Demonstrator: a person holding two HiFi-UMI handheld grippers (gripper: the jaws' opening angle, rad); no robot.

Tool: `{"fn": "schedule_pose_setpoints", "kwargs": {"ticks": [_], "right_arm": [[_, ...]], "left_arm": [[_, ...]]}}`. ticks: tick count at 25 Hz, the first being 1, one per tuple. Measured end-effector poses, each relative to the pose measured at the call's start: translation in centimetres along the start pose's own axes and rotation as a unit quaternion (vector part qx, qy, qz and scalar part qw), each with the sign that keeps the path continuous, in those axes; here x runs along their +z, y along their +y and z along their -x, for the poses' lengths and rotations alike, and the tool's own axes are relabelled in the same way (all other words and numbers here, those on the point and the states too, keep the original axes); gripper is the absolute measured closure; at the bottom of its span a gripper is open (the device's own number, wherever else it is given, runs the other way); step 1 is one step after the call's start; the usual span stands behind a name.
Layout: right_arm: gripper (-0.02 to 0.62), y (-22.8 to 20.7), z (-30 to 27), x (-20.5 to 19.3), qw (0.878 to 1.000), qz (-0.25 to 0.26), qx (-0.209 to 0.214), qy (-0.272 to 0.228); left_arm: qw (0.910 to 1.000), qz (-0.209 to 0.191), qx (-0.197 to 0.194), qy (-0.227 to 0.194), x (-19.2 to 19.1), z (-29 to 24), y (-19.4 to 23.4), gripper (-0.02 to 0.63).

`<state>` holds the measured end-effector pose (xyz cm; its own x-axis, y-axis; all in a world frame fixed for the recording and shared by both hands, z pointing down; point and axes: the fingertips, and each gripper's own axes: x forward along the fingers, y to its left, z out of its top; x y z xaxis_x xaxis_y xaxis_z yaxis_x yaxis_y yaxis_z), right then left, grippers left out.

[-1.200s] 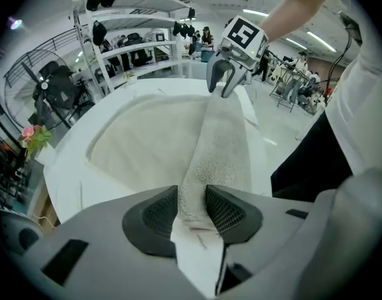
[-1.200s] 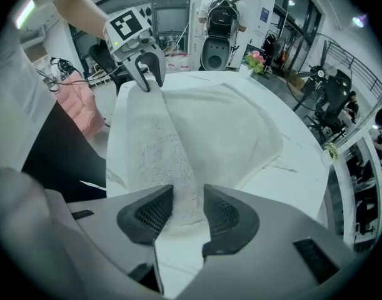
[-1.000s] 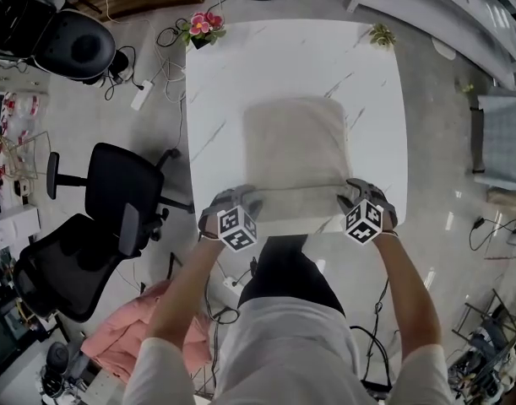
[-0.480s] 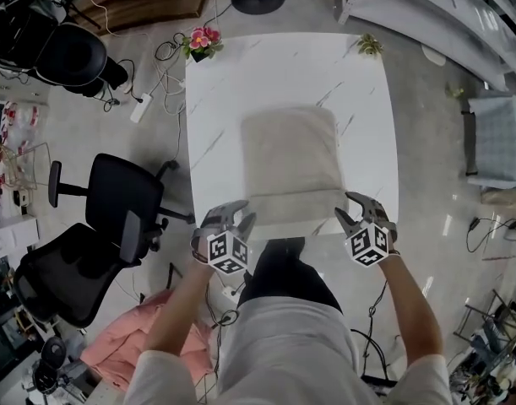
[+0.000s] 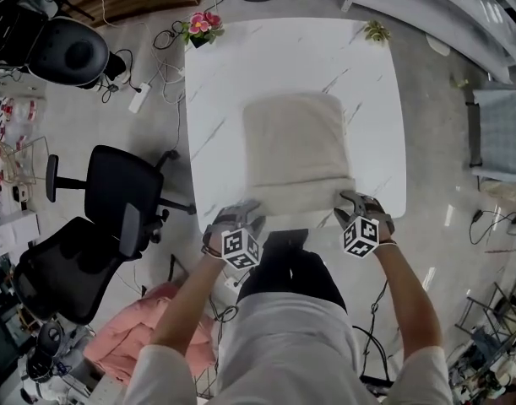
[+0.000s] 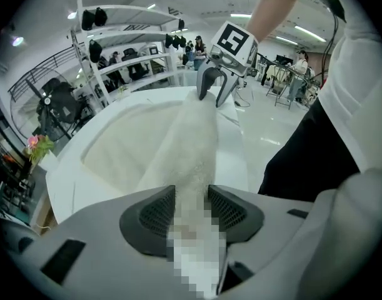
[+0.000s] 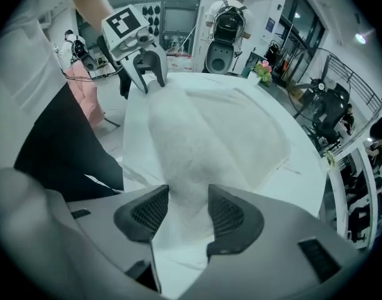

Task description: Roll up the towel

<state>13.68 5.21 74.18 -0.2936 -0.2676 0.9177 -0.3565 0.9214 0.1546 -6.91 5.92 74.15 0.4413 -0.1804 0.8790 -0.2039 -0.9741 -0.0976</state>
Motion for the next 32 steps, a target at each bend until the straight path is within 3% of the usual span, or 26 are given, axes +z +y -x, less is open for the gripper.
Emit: {"fn": "schedule_pose_setpoints", "kwargs": {"ticks": [3, 7, 10, 15, 18, 22, 26, 32], "right_arm": [[0.406, 0.0, -1.0, -0.4, 1.0, 0.005, -0.002, 0.012], [0.477, 0.0, -1.0, -0.5, 1.0, 0.005, -0.003, 0.018], [0.519, 1.2, -0.2, -0.4, 0.999, 0.001, 0.027, 0.021], [0.52, 4.7, 2.2, -0.3, 0.994, 0.011, 0.103, 0.028], [0.52, 5.7, 3.5, 0.3, 0.992, 0.012, 0.124, 0.019], [0.519, 4.2, 3.8, 1.1, 0.991, -0.006, 0.135, 0.017], [0.515, 0.8, 3.2, 2.1, 0.993, -0.016, 0.115, 0.014], [0.499, -3.7, 1.3, 3.3, 0.997, -0.022, 0.069, 0.018]], "left_arm": [[1.0, -0.007, -0.001, 0.001, -0.1, -0.8, 0.3, 0.437], [0.9995, -0.027, -0.015, 0.005, -0.2, -0.7, 0.2, 0.543], [0.9981, -0.021, -0.058, 0.009, -0.6, 0.3, -1.4, 0.552], [0.9882, 0.009, -0.151, 0.022, -0.9, 2.8, -4.8, 0.552], [0.9827, 0.045, -0.179, 0.019, -0.9, 4.1, -4.9, 0.551], [0.9811, 0.072, -0.179, 0.009, -0.3, 4.6, -2.7, 0.548], [0.9833, 0.06, -0.171, 0.008, 0.6, 3.9, 0.0, 0.541], [0.9932, 0.052, -0.103, 0.013, 1.0, 2.7, 5.6, 0.525]]}}
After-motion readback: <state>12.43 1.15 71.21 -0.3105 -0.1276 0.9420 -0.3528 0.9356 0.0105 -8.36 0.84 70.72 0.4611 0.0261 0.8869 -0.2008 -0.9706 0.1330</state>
